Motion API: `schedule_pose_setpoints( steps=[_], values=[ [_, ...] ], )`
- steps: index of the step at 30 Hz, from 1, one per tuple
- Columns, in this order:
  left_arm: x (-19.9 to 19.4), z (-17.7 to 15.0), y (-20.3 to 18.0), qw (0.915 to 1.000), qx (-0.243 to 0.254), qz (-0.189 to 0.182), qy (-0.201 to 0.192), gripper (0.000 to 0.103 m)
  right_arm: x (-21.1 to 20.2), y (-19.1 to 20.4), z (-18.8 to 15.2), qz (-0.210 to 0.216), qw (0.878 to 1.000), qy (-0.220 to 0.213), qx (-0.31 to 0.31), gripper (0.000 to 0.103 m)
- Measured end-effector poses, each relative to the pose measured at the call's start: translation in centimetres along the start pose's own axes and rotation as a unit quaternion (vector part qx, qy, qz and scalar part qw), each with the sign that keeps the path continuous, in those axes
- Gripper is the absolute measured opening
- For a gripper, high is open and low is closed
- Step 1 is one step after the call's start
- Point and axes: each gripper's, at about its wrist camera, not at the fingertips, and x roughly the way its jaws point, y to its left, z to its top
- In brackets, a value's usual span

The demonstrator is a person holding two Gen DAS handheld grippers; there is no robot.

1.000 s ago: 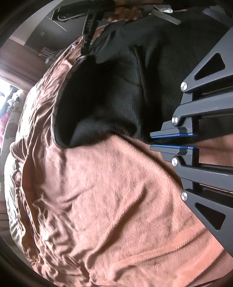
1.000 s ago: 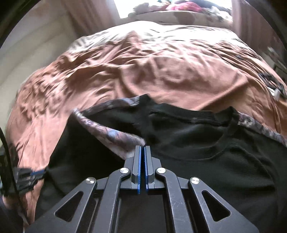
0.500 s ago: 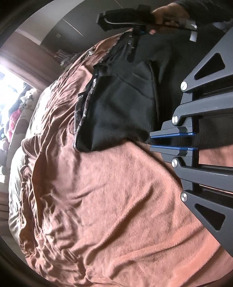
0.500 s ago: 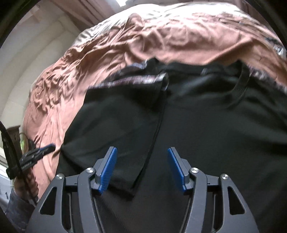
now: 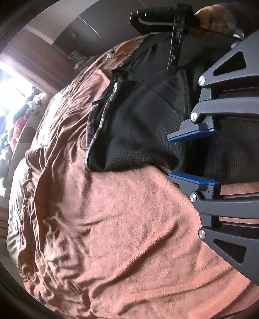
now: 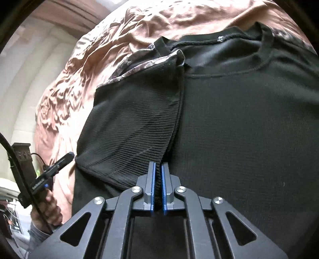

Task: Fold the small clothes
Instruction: 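Fold the held side over the shirt body toward the left gripper, then release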

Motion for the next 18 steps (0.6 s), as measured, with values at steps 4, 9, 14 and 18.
schedule_pose_setpoints(
  steps=[4,9,14,18],
  values=[
    [1.1,0.0,0.2,0.9997,0.001,0.018,0.019,0.034,-0.8,0.2,-1.7,0.008,1.000,-0.005,0.016,0.002],
    [1.9,-0.1,0.9,0.9988,-0.009,0.038,0.030,0.032,-1.6,-0.4,-3.6,0.020,0.999,-0.014,0.048,0.001],
    [1.6,-0.4,1.3,0.9987,-0.008,0.040,0.030,0.016,-2.2,-0.7,-5.0,0.026,0.998,-0.022,0.056,0.000],
    [1.1,-0.4,1.3,0.9991,-0.015,0.029,0.029,0.016,-2.7,-0.6,-5.4,0.025,0.998,-0.026,0.045,0.000]
  ],
)
